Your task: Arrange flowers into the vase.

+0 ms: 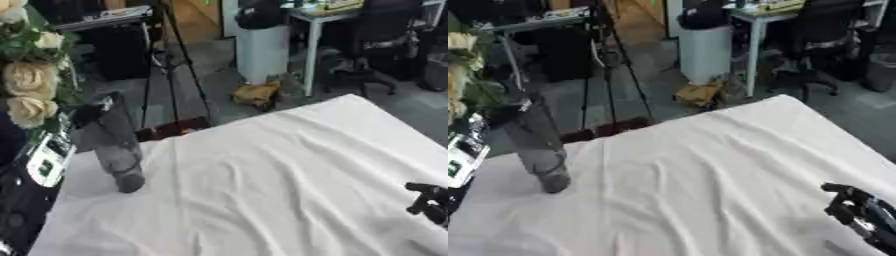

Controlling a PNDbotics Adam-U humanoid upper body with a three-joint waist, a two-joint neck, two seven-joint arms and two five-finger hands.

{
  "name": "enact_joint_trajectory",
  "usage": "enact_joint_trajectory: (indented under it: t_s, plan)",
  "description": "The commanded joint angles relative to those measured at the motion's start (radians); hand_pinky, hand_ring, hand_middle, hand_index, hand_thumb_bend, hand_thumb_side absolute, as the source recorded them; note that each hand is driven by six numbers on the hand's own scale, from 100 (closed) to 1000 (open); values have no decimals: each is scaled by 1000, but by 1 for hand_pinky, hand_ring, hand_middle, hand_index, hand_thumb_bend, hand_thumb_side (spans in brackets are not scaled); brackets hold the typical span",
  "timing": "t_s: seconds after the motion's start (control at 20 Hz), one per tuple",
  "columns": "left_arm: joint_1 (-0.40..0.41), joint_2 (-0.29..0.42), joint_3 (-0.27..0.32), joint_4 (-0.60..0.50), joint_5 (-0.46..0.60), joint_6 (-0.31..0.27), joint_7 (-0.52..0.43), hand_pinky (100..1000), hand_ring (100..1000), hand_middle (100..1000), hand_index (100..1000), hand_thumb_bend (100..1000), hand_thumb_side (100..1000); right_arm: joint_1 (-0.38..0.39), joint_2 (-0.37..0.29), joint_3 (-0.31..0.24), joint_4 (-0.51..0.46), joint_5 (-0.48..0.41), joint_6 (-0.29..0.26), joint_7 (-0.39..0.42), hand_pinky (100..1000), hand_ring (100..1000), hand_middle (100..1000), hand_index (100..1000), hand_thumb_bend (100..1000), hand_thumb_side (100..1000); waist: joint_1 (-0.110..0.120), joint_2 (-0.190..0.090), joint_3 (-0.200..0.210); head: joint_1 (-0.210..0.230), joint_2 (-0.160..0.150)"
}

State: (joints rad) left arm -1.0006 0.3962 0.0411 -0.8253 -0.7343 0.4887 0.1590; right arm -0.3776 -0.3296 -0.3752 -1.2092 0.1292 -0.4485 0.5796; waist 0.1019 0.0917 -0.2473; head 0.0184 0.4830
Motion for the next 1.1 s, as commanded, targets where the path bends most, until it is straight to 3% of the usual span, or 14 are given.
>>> enact_joint_trajectory:
  t_s: [0.05,0.25,0.3,0.75,0.8,1.1]
  plan:
    - [4,23,3,-4,5,-3,21,667,747,588,780,763,752,-10,-14,-4,-20,3,2,-3,696,980,453,830,661,749,-14,-22,-1,-2,-3]
    - [4,22,0,-14,37,-15,62,660,746,585,777,774,747,-11,-13,-5,-21,4,2,-3,696,980,453,830,661,750,-14,-21,-3,-2,-4]
    - [4,22,-2,-15,43,-18,69,651,746,584,775,842,757,-11,-13,-5,-21,4,2,-3,695,980,452,830,662,747,-14,-21,-3,-2,-4]
    - [4,22,-10,-17,81,-40,104,651,746,584,775,842,757,-11,-13,-5,-20,5,1,-3,695,980,452,830,662,747,-14,-20,-3,-2,-5]
    - [2,22,-8,-20,84,-42,106,628,752,585,776,1000,883,-11,-12,-5,-19,5,2,-3,695,980,451,830,663,742,-15,-20,-3,-3,-5]
    - [13,28,15,-102,170,-108,144,619,754,586,778,1000,898,-12,-8,-7,-17,9,2,-4,695,980,450,830,663,744,-18,-19,0,-6,-7]
